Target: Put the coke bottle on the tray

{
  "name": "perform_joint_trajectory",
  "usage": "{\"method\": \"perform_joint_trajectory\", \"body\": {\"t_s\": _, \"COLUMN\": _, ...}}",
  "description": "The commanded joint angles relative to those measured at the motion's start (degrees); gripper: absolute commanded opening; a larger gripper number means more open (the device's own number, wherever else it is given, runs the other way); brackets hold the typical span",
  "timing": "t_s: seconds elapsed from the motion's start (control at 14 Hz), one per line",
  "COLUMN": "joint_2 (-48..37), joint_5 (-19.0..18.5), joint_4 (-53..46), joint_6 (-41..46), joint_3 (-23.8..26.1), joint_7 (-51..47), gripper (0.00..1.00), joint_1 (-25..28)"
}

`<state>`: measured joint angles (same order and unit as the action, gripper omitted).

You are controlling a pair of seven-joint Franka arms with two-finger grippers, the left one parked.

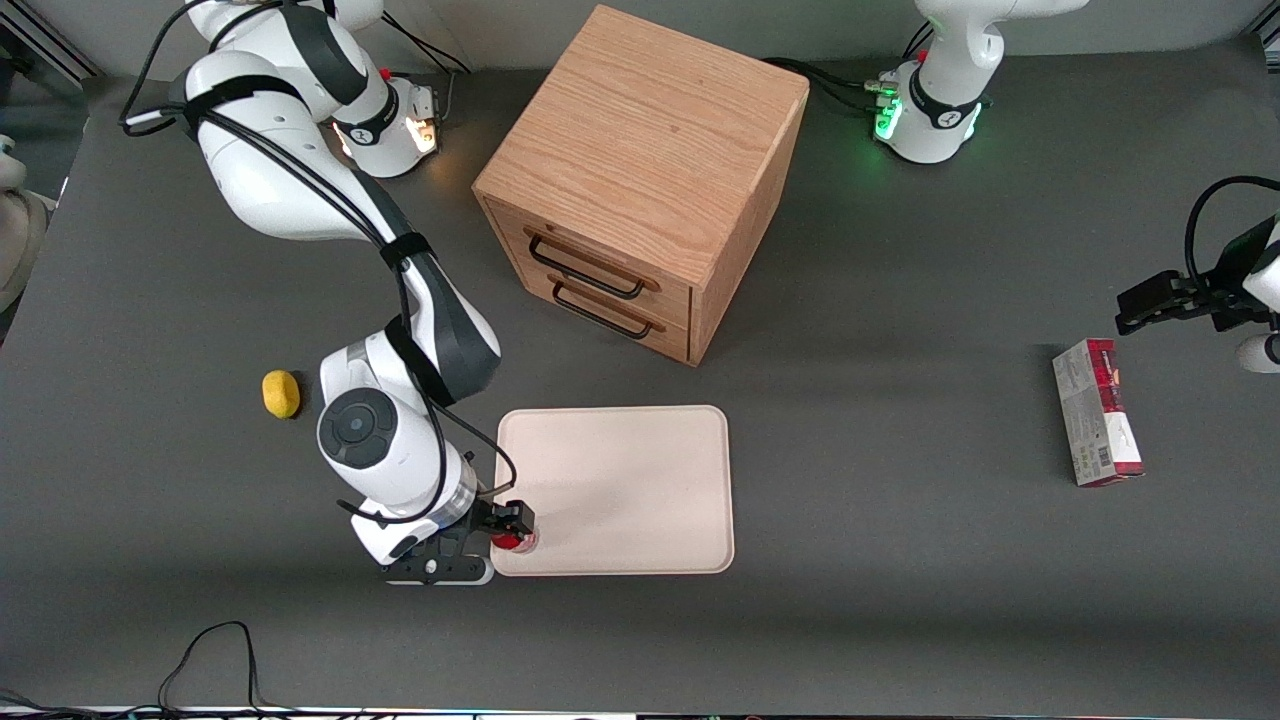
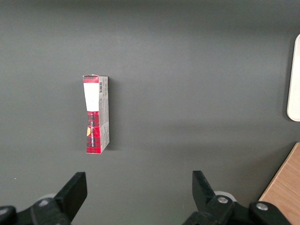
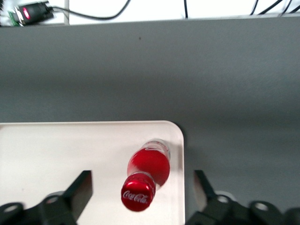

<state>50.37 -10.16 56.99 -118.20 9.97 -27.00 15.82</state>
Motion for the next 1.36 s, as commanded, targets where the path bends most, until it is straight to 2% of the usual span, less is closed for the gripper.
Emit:
{"method": "perform_joint_trajectory", "body": {"t_s": 0.0, "joint_2": -10.79, "joint_5": -0.83, "joint_4": 9.78, "joint_6": 3.66, "joint_3": -1.71, "joint_7": 1.06, "gripper": 1.00, "joint_1": -0.61}}
{"method": "perform_joint_trajectory", "body": {"t_s": 0.14, "joint_2": -16.94, "joint_5": -0.13, "joint_4": 13.83, "joint_6": 8.49, "joint_3": -1.89, "joint_7": 3.34, "gripper": 1.00, "joint_1": -2.11}}
{"method": "perform_joint_trajectory", "body": {"t_s": 0.21, "joint_2": -19.84, "joint_5": 1.61, "joint_4": 16.11, "joint_6": 10.17, "joint_3": -2.15, "joint_7": 4.83, "gripper": 1.00, "joint_1": -2.90}}
{"method": "perform_joint_trajectory", "body": {"t_s": 0.29, "joint_2": -23.26, "joint_5": 4.33, "joint_4": 19.27, "joint_6": 11.40, "joint_3": -4.06, "joint_7": 5.63, "gripper": 1.00, "joint_1": -3.60}}
{"method": "perform_joint_trajectory", "body": {"t_s": 0.36, "joint_2": -29.56, "joint_5": 8.62, "joint_4": 24.61, "joint_6": 13.42, "joint_3": -8.52, "joint_7": 10.86, "gripper": 1.00, "joint_1": -3.69}}
{"method": "perform_joint_trajectory", "body": {"t_s": 0.43, "joint_2": -33.02, "joint_5": 9.88, "joint_4": 27.19, "joint_6": 15.96, "joint_3": -10.65, "joint_7": 14.48, "gripper": 1.00, "joint_1": -3.96}}
{"method": "perform_joint_trajectory", "body": {"t_s": 0.57, "joint_2": -39.88, "joint_5": 10.51, "joint_4": 32.02, "joint_6": 18.88, "joint_3": -12.34, "joint_7": 16.54, "gripper": 1.00, "joint_1": -6.32}}
{"method": "perform_joint_trajectory", "body": {"t_s": 0.86, "joint_2": -51.32, "joint_5": 10.60, "joint_4": 42.05, "joint_6": 19.24, "joint_3": -12.61, "joint_7": 16.54, "gripper": 1.00, "joint_1": -10.63}}
{"method": "perform_joint_trajectory", "body": {"t_s": 1.29, "joint_2": -53.80, "joint_5": 12.26, "joint_4": 42.77, "joint_6": 21.44, "joint_3": -12.61, "joint_7": 16.54, "gripper": 1.00, "joint_1": -12.13}}
